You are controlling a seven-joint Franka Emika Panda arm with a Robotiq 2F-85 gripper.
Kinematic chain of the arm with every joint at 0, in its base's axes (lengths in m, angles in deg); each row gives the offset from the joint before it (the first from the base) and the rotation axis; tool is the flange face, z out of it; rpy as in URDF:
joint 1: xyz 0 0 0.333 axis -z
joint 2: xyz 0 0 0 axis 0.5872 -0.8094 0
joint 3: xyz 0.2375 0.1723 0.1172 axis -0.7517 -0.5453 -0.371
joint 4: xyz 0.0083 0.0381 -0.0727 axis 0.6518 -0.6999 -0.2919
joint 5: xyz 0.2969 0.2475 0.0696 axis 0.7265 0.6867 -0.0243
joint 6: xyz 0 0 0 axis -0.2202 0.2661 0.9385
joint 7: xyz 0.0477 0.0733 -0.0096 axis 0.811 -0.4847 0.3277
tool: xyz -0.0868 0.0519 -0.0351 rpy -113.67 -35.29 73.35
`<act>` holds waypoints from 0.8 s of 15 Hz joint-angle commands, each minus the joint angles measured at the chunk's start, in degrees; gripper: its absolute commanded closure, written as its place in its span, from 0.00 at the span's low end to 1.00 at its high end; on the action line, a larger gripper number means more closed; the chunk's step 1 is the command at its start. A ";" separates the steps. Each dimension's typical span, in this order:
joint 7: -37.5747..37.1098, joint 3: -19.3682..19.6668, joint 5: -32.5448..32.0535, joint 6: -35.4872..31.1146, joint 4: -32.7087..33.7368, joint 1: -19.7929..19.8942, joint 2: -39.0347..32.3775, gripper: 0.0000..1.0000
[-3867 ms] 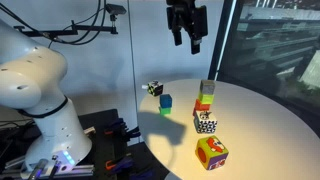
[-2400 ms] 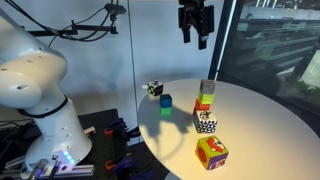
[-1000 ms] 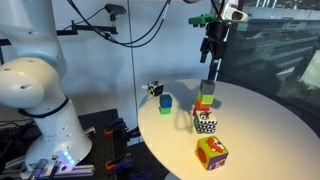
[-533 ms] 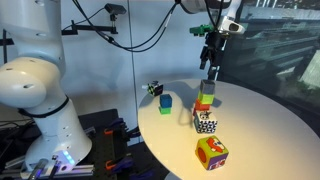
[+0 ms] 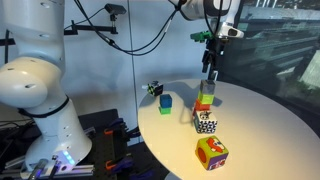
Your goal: Pick up the gray block and put it on the table
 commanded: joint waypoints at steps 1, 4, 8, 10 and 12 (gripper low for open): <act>-1.88 0.93 -1.30 -1.87 0.69 -1.09 -1.21 0.00; -2.30 1.20 -1.38 -3.44 0.25 -1.35 -1.96 0.00; -2.12 1.37 -1.27 -4.35 -0.09 -1.51 -2.79 0.00; -2.03 1.44 -1.26 -4.32 -0.21 -1.56 -3.11 0.00; -1.98 1.56 -1.21 -4.20 -0.39 -1.54 -3.34 0.00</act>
